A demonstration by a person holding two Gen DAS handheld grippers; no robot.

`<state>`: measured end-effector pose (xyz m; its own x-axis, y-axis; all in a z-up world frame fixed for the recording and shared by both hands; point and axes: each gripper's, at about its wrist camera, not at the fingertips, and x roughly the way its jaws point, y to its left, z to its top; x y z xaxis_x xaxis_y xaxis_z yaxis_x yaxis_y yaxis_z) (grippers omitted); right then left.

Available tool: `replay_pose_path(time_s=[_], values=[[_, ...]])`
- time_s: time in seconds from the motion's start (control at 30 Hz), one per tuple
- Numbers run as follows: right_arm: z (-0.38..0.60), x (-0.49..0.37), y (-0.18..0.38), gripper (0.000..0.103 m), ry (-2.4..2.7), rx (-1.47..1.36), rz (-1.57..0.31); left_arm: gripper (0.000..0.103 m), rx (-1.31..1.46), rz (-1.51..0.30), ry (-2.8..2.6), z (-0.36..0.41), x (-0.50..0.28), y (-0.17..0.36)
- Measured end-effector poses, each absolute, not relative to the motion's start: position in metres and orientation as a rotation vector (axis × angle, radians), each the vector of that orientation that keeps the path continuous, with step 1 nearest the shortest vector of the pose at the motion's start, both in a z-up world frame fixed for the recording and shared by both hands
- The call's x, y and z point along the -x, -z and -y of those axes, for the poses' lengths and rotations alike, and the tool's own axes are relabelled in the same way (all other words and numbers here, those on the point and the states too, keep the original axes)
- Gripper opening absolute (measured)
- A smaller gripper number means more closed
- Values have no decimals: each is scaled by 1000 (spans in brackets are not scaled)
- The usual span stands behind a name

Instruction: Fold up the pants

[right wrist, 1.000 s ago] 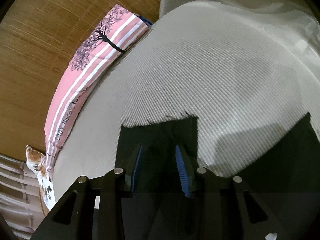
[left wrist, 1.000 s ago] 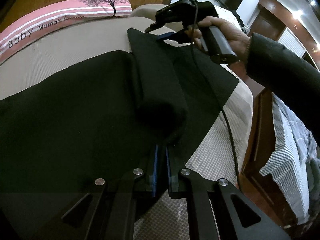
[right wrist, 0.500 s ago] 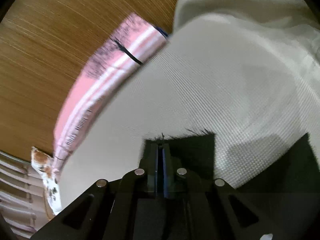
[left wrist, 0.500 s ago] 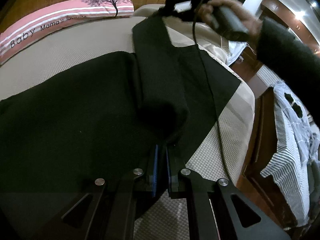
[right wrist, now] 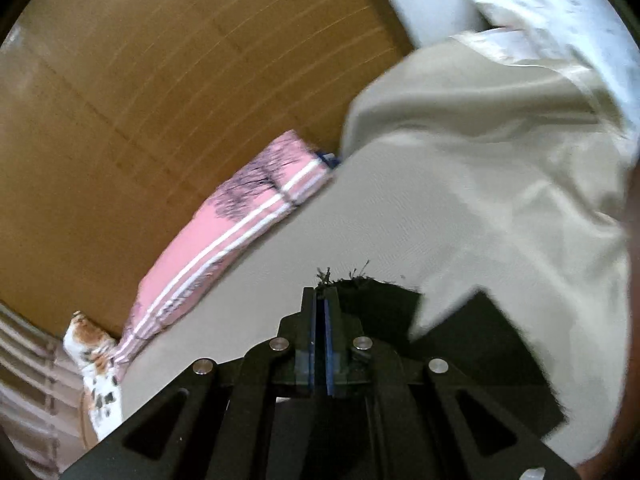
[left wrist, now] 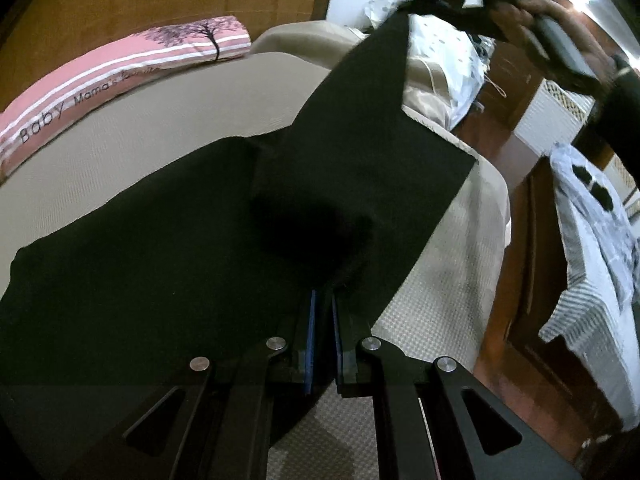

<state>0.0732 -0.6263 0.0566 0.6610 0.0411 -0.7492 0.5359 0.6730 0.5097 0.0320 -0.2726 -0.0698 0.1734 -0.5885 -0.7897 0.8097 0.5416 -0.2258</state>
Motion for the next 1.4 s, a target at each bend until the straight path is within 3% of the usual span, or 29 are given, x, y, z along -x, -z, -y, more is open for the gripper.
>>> replay_pose_path(time_s=[0.3, 0.5, 0.63, 0.8, 1.0, 1.4], values=[[654, 55, 0, 4, 570, -906, -905, 8, -366, -964, 1040, 277, -17, 79], [663, 82, 57, 4, 647, -956, -993, 8, -391, -969, 1034, 280, -11, 81], [664, 80, 78, 4, 665, -958, -1042, 8, -396, -982, 1029, 281, -13, 83], [669, 77, 63, 19, 672, -907, -1023, 8, -387, -998, 1025, 282, -14, 84], [677, 22, 33, 20, 519, -838, -993, 8, -351, -1020, 1022, 279, -17, 86], [681, -83, 65, 20, 427, -697, -1140, 9, -304, -1058, 1017, 278, -26, 87]])
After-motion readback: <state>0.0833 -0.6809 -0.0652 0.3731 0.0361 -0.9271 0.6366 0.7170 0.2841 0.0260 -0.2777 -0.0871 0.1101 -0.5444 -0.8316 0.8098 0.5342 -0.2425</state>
